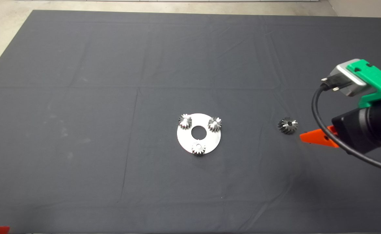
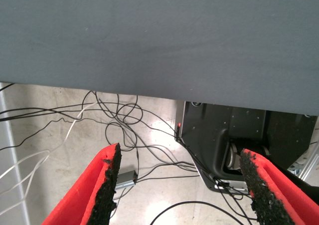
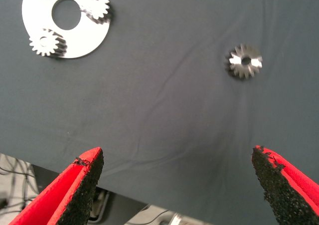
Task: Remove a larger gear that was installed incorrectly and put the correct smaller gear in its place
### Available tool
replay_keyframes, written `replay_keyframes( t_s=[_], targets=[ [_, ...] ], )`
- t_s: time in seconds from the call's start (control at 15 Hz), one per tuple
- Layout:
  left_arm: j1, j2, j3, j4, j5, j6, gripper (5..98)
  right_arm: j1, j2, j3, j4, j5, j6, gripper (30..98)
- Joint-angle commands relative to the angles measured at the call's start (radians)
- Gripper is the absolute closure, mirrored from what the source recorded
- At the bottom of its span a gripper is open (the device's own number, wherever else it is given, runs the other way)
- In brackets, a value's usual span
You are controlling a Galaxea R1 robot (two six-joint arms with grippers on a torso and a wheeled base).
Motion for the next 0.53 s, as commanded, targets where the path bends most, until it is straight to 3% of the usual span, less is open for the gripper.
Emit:
replay_keyframes(
  t_s=[0.0,0.27,0.47],
  targets=[
    [0.003,-0.001,0.012,-0.013,0.008,-0.005,43.9,0.024,-0.005,0.008,0.054,-0.081,0.072,50.3],
    [0.002,0.042,0.016,-0.053,0.013,-0.009,43.9,0.017,-0.009,0.009,0.091,-0.081,0.072,50.3],
    [0.002,0.034,0.016,-0.056,0.009,-0.009,43.9,0.010,-0.004,0.006,0.089,-0.081,0.073,50.3]
  ],
)
